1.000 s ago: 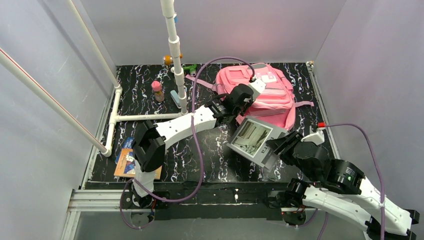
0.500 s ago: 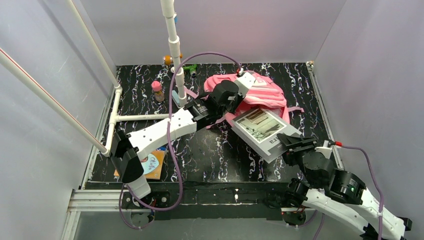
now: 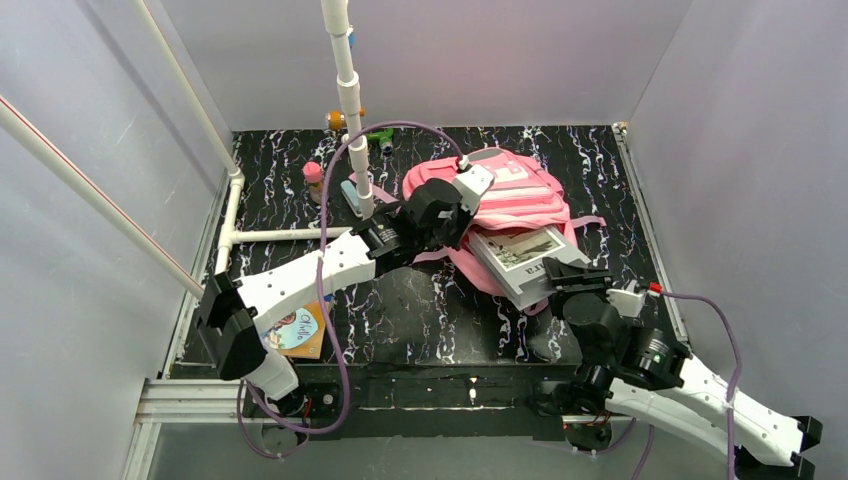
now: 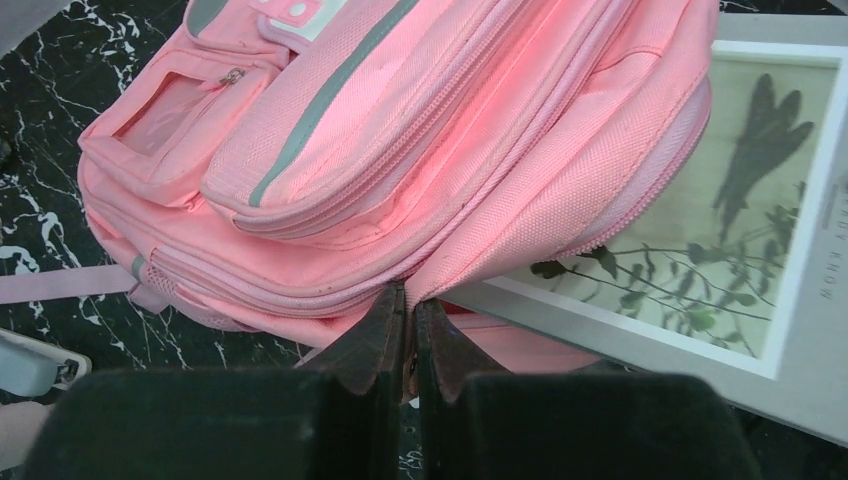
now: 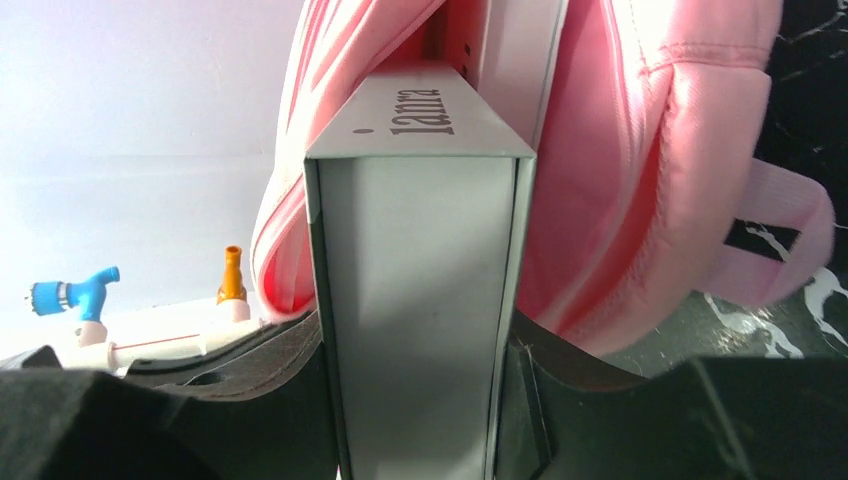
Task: Pack the student bag
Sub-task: Place the book in the student bag.
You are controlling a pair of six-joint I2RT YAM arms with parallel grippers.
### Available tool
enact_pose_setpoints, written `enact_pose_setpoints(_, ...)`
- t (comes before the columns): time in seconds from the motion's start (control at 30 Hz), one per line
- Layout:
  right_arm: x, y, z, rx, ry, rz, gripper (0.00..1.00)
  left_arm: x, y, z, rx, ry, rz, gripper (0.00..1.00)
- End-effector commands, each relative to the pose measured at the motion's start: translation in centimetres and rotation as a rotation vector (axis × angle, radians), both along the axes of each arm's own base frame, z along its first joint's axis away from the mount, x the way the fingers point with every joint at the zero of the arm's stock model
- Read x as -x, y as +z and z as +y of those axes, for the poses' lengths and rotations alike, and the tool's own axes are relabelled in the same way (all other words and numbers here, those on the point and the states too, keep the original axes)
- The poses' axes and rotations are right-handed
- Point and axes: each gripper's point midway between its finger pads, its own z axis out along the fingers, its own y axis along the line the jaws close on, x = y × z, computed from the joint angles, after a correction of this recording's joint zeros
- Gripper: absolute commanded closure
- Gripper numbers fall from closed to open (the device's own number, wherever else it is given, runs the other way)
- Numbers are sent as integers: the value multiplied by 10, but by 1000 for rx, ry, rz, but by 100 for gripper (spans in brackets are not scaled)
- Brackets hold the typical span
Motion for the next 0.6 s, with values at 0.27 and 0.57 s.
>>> enact_pose_setpoints(0.27,-50,15,24,-29,-203,-178,82,23,60,1,247,-41,1,100)
enact_pose_setpoints(0.57,-94,-8,37,-33,-213,-154,96,29,53,2,257,-53,25,100)
